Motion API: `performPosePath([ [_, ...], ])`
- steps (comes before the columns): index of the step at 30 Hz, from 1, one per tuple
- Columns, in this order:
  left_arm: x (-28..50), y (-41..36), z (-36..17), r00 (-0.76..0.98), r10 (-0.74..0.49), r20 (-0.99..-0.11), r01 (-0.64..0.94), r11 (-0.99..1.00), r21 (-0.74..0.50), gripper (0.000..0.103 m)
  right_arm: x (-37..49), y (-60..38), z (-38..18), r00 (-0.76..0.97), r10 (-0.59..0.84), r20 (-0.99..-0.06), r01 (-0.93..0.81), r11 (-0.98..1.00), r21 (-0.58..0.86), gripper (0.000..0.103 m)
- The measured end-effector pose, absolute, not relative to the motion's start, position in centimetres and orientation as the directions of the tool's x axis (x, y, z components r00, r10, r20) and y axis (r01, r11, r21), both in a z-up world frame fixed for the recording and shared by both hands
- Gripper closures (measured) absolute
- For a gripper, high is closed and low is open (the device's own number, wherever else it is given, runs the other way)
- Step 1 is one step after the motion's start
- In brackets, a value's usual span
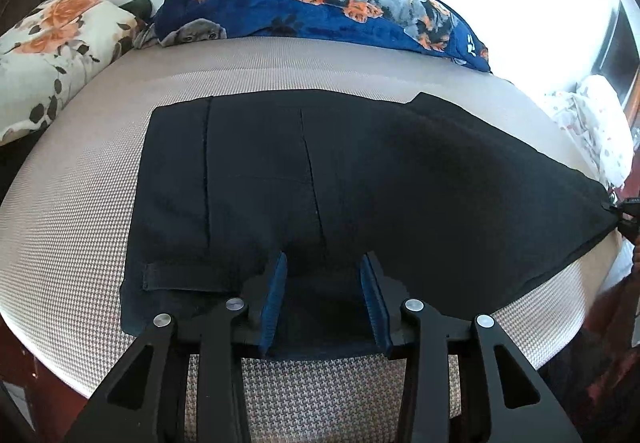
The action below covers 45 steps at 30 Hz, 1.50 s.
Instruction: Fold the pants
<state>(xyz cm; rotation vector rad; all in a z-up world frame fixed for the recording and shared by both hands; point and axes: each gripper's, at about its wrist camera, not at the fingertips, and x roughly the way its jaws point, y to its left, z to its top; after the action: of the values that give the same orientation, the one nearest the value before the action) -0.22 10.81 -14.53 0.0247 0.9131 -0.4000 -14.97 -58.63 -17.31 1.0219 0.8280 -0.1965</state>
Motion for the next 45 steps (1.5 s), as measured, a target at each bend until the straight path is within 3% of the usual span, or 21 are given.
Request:
performPosePath([
  [11,-0.2,10.7,-14.6,0.540,-0.326,-0.776,0.355,0.924,-0.141,0.062,-17.7,-61.4,-18.8,0.722,0.311,-0.619,0.477,0.425,0.769,0.100],
  [23,-0.7,10.8,-14.5,0.564,-0.322,-0.760,0.343,0.929,-0.140,0.059,-24.2,-69.4,-16.7,0.779,-0.023,-0.627,0.594,0.348,0.725,0.091],
  [27,-1.1,10.6,-14.4,0.571,-0.333,-0.750,0.352,0.925,-0.143,0.049,-25.3,-70.5,-17.0,0.800,-0.028,-0.599,0.576,0.312,0.755,0.089],
  [34,-2.3,10.2,-13.5,0.628,-0.329,-0.706,0.361,0.926,-0.110,0.047,-24.7,-70.4,-18.0,0.809,0.055,-0.586,0.545,0.303,0.782,0.086],
  [40,-2.5,10.7,-12.5,0.645,-0.376,-0.665,0.359,0.918,-0.171,0.045,-23.2,-69.0,-17.4,0.800,0.050,-0.598,0.545,0.359,0.758,0.061],
  [42,-2.4,10.6,-12.5,0.640,-0.382,-0.667,0.356,0.917,-0.183,0.045,-22.5,-68.5,-17.2,0.814,0.091,-0.573,0.508,0.366,0.780,0.061],
  [45,-2.2,10.1,-12.8,0.627,-0.391,-0.674,0.359,0.913,-0.195,0.045,-21.4,-67.8,-17.1,0.786,0.081,-0.613,0.534,0.411,0.739,0.061],
])
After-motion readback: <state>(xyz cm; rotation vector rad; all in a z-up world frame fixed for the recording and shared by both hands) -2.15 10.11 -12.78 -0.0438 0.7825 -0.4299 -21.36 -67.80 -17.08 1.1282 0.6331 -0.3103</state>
